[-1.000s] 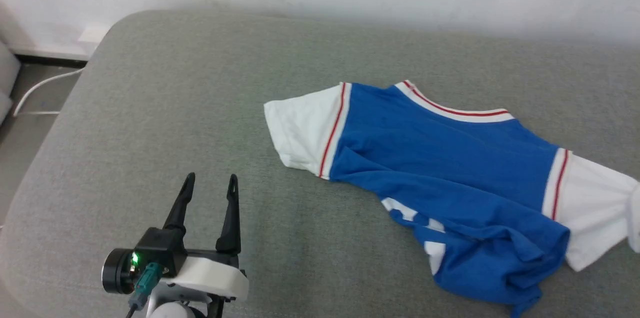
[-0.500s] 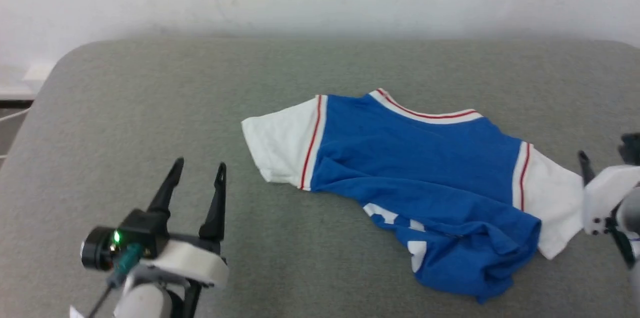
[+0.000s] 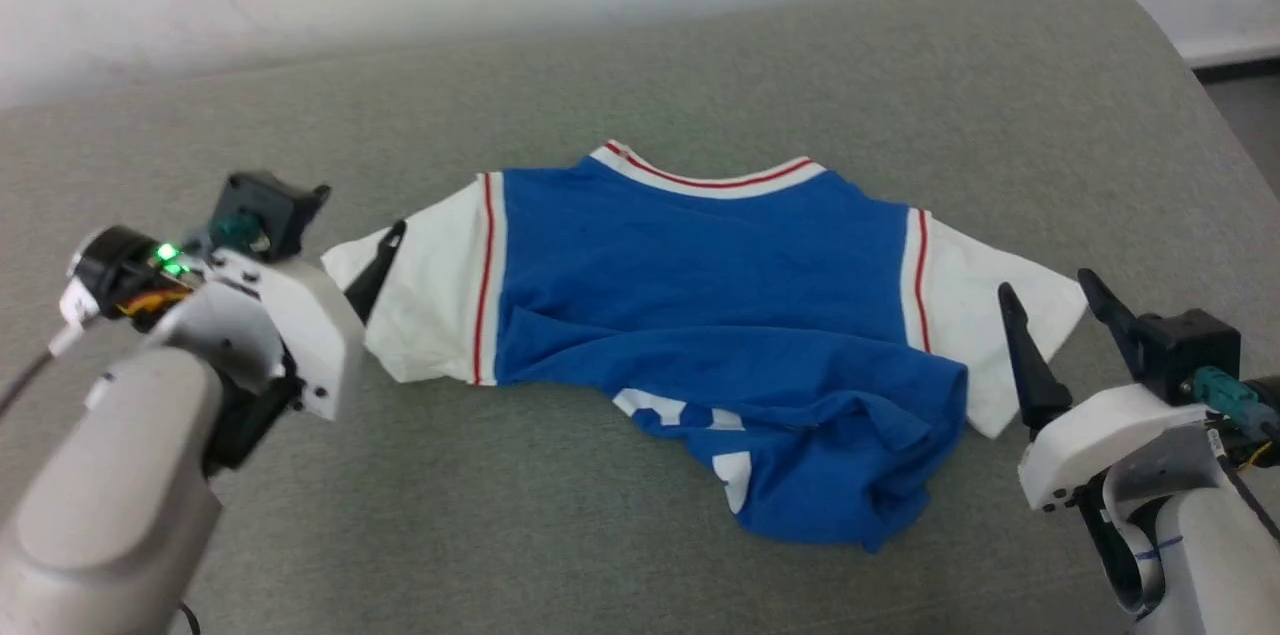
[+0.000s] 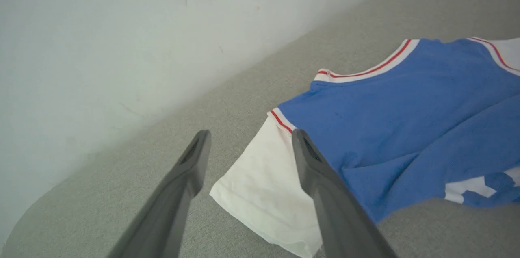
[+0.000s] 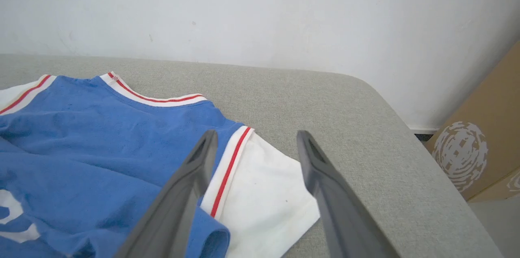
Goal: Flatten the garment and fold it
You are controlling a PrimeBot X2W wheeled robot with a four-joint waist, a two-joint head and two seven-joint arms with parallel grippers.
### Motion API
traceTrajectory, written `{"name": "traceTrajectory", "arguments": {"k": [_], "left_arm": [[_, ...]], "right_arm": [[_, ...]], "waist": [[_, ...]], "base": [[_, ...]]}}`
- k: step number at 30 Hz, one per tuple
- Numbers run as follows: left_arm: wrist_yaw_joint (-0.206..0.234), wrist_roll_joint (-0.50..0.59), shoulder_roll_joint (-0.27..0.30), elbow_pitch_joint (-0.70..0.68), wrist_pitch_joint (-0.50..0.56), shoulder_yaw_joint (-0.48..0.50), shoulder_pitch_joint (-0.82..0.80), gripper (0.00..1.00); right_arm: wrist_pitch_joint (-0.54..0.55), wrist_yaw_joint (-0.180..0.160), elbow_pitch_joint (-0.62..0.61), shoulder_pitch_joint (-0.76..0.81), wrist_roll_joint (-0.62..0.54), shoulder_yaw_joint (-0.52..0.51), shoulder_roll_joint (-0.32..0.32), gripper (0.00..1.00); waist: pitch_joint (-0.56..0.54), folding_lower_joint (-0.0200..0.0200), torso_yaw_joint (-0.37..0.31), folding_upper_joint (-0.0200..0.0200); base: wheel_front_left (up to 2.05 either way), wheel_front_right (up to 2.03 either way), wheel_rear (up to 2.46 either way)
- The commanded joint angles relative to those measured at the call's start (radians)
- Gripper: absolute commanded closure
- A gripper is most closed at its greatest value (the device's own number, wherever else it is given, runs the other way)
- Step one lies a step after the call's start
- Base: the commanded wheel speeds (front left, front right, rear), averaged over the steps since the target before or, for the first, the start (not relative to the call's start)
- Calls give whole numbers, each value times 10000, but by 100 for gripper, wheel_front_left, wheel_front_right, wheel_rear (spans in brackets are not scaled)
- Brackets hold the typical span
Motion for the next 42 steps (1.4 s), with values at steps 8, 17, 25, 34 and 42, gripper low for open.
{"name": "traceTrajectory", "arguments": {"k": [8, 17, 25, 34, 42], "left_arm": [[-65, -2295, 1703, 1733, 2519, -1860, -2029, 0], [-66, -3420, 2491, 3104, 4115, -2697, -3304, 0], [-66, -4150, 3057, 2911, 5040, -3933, -3597, 0], [-14, -5045, 3085, 2923, 5446, -4450, -3497, 100], [884, -4049, 2630, 3135, 2355, -4027, -3781, 100]], "right_arm": [[307, -21, -1190, 387, 149, 318, 255, 0], [362, -21, -1792, 449, 241, 261, 544, 0], [382, -21, -1742, 445, 5, 454, 553, 0], [404, -21, -1778, 381, -77, 348, 553, 0], [975, -21, -1892, 283, 142, 270, -209, 0]], "waist": [[1511, -2, -1406, -1], [2254, -2, -1820, -1], [2506, -2, -1790, -1], [2546, -2, -1541, -1], [1937, -2, -921, -1]], "base": [[0, 0, 0], [0, 0, 0], [0, 0, 0], [0, 0, 0], [0, 0, 0]]}}
